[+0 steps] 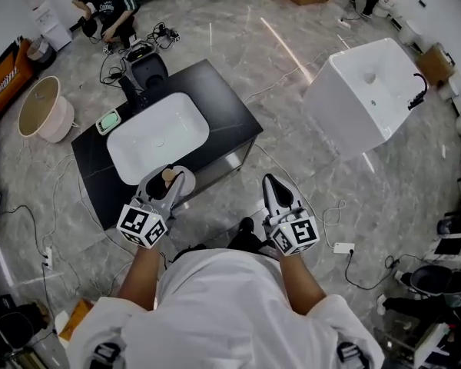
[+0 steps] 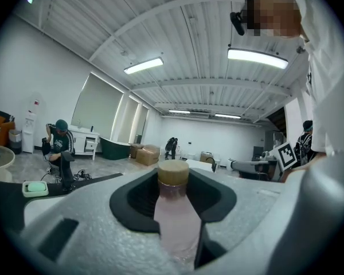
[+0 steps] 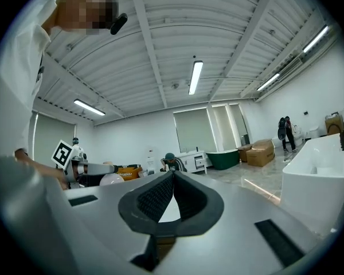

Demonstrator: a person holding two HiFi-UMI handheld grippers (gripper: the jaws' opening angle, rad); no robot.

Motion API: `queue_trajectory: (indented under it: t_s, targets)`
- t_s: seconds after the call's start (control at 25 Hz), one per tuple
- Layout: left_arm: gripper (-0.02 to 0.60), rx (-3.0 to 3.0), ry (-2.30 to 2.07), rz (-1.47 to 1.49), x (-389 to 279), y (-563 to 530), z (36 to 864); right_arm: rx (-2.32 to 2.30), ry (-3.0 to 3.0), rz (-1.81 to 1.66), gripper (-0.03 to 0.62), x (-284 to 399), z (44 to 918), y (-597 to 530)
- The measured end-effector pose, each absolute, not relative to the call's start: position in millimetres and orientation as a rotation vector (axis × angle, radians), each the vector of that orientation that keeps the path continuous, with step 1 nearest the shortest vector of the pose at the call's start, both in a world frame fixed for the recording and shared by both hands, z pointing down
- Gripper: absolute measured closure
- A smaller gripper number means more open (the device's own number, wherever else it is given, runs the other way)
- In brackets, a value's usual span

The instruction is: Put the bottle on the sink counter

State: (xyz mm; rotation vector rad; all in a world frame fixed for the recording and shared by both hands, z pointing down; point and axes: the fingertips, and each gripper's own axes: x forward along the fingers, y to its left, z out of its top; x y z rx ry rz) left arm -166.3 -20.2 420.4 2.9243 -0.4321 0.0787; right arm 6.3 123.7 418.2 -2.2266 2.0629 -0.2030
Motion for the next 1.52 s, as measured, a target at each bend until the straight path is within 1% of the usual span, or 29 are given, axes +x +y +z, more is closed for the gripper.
queue_trajectory:
  t_s: [0.36,0.64,0.88,1.12,1.52]
  targets:
    - [0.437,2.877,-0.56,0.021,-78.4,-18.3,396.6,-2.13,2.129,-0.186,0.579,116.7,403.6,115.4]
    - [0.437,2.873,-0.626,0.026,-27.0,-18.1,401.0,-2.046,2.193,-0.211,0.579,166.0,413.9,108.0]
    - [0.437,2.853,-0.657,0.062,-4.7,-29.7,409.3,-2.016,2.195,-0.287,0.579,190.8,430.1,92.2]
    - [0.437,2.831,-0.69,0.054,8.5,-55.4,411.0,-1.983,2.245,-0.312,0.579,201.3,439.2,60.3]
    - [0.437,2.829,-0.68,0.033,43.8,-135.4,402.5,-1.931,2.346,-0.309,0.579,219.1,429.7,-30.5]
